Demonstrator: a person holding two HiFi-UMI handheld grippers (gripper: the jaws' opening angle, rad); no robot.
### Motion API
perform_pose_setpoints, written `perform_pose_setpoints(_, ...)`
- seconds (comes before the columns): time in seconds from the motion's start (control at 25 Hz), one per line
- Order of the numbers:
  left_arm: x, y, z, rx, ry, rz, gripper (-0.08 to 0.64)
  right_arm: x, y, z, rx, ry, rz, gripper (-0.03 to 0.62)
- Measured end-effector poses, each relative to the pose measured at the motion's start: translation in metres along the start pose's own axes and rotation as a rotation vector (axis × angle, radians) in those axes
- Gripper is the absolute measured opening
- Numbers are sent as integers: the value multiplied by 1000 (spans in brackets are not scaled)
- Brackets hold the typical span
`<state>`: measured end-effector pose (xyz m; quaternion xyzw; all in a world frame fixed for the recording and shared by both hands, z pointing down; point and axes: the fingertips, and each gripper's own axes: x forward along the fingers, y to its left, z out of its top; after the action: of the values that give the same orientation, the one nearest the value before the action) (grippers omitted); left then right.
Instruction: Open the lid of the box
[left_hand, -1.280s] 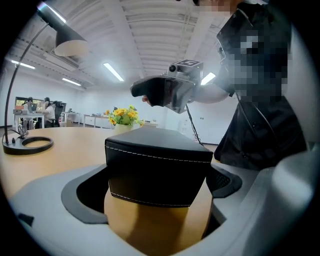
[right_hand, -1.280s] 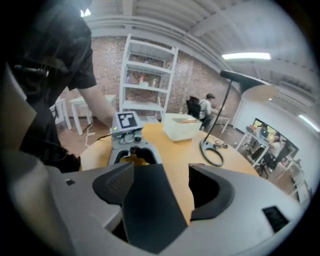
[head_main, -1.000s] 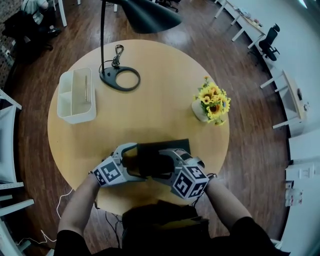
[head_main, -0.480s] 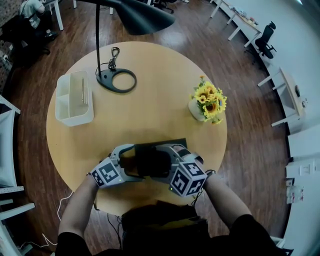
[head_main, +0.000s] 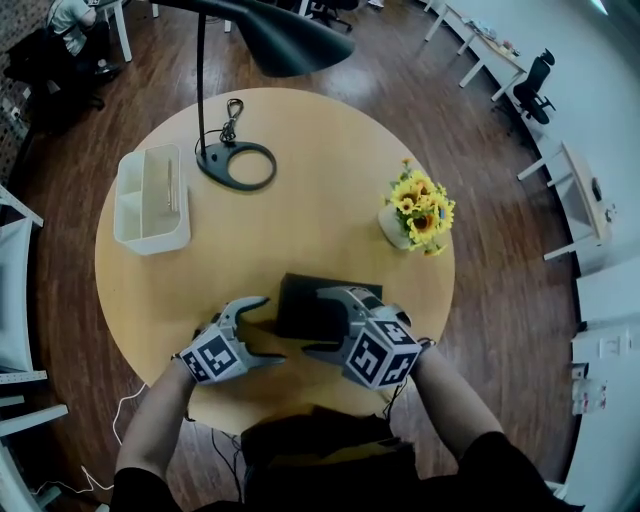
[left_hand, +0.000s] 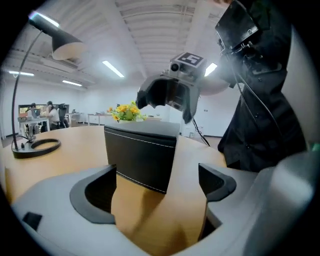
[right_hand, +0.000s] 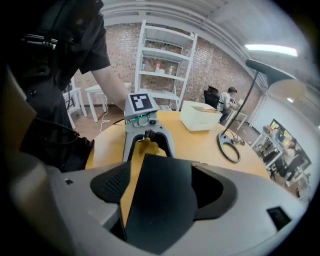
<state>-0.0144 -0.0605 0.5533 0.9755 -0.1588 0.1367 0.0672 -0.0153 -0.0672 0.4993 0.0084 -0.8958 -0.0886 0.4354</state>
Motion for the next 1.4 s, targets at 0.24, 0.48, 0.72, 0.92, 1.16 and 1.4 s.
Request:
perform_pose_setpoints(0.24,13,28,6,-41,10,-31,586,11,-13,-48,133,115,37,579)
perform_pose_setpoints(0.48,27,32,13,-37,31,-114,613,16,-11,-58,106,175,78,600)
perform_pose_setpoints(0.72,32,30,18,-47,24,-166,615,18,-17,-59,53,181,56,600)
perform_pose_setpoints(0.92,35,19,14,-8,49,-106,615,15,-4,-68,-57,216,65,595)
perform_pose_setpoints(1.16,32,-2,17,-12,-33,-13,615,9,20,-82,-253,269,68,595)
perform_pose_setpoints(1.4,30,0,20,64,-54,-55,617,6,22,-79,-227,224,83,595)
